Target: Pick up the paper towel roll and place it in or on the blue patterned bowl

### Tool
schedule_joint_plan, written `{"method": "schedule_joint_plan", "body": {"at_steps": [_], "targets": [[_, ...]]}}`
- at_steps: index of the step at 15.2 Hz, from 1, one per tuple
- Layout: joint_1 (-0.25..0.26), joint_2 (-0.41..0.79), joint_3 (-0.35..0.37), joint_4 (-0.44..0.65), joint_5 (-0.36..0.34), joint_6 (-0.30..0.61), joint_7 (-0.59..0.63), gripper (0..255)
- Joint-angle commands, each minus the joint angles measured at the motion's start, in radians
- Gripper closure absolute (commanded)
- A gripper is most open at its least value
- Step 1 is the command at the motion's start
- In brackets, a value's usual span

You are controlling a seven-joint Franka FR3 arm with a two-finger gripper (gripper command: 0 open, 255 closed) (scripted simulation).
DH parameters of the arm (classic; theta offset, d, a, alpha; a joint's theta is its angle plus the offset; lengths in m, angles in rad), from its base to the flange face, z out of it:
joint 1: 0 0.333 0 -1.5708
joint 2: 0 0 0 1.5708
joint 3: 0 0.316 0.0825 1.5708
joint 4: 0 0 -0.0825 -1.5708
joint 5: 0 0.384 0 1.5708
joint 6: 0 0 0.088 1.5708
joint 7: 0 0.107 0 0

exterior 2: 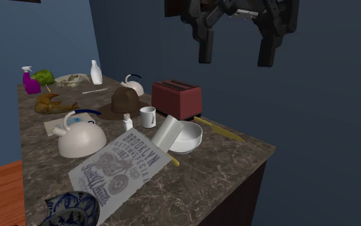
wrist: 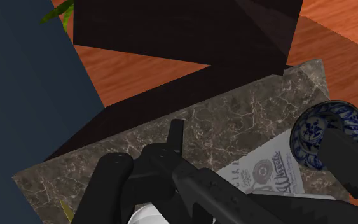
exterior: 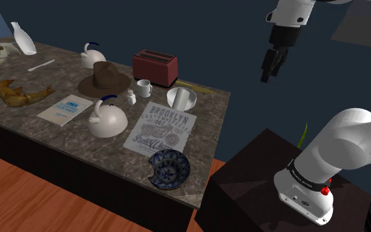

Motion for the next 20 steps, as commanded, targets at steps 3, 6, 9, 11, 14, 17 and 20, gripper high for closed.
{"method": "schedule_joint_plan", "body": {"at_steps": [3, 6, 9, 11, 14, 17, 20], "targets": [[-0.005, 0.029, 0.008, -0.034, 0.017, 0.090, 0.019, 0], [-0.011, 0.086, 0.020, -0.073, 0.041, 0.227, 0.046, 0], [-0.015, 0.157, 0.031, -0.098, 0.065, 0.364, 0.070, 0], [-0.018, 0.211, 0.038, -0.107, 0.081, 0.455, 0.084, 0], [-0.021, 0.303, 0.048, -0.108, 0.104, 0.589, 0.103, 0], [-0.023, 0.403, 0.055, -0.094, 0.127, 0.717, 0.119, 0], [-0.023, 0.509, 0.060, -0.065, 0.150, 0.836, 0.133, 0]]}}
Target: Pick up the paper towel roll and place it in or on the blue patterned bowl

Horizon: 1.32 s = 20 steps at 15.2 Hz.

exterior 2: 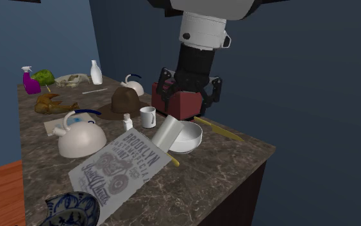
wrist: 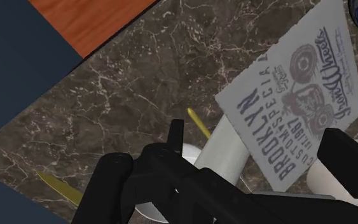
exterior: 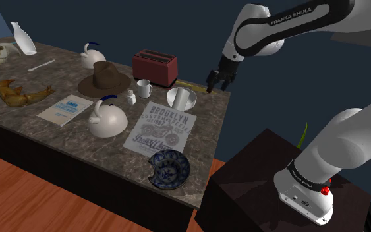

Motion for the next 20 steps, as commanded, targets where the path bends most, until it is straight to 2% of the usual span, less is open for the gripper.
{"method": "schedule_joint_plan", "body": {"at_steps": [1, 11, 17, 20], "targets": [[-0.002, 0.081, 0.001, 0.029, 0.015, 0.083, 0.007, 0], [-0.002, 0.446, 0.001, 0.234, 0.098, 0.384, 0.029, 0], [-0.011, 0.659, 0.002, 0.419, 0.146, 0.497, 0.038, 0], [-0.011, 0.699, 0.006, 0.445, 0.150, 0.516, 0.036, 0]]}}
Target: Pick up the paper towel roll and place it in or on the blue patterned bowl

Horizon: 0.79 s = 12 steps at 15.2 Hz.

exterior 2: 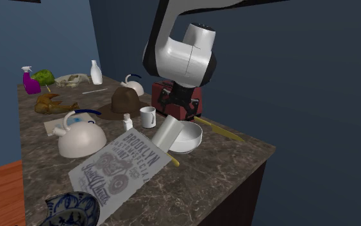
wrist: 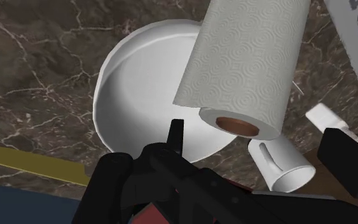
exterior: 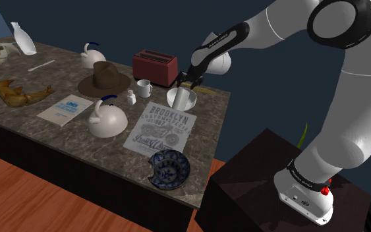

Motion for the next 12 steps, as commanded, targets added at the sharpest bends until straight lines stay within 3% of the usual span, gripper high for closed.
{"method": "schedule_joint_plan", "body": {"at_steps": [1, 5, 12], "targets": [[-0.001, 0.029, 0.003, 0.017, 0.005, 0.015, -0.004, 0], [0.002, 0.093, 0.010, 0.053, 0.009, 0.045, -0.009, 0], [0.002, 0.093, 0.010, 0.053, 0.009, 0.045, -0.009, 0]]}}
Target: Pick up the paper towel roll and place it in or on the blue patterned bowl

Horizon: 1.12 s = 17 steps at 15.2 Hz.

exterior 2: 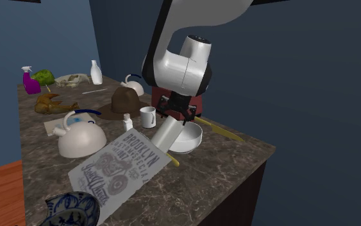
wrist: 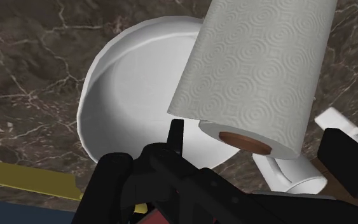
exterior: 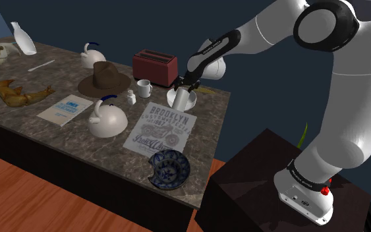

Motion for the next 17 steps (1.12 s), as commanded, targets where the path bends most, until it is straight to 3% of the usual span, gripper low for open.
{"method": "schedule_joint_plan", "body": {"at_steps": [1, 2, 11, 17], "targets": [[0.000, 0.000, 0.000, 0.000, 0.000, 0.000, 0.000, 0], [0.000, 0.000, 0.000, 0.000, 0.000, 0.000, 0.000, 255], [0.000, 0.000, 0.000, 0.000, 0.000, 0.000, 0.000, 255], [0.015, -0.059, -0.022, 0.001, -0.025, -0.061, 0.033, 255]]}}
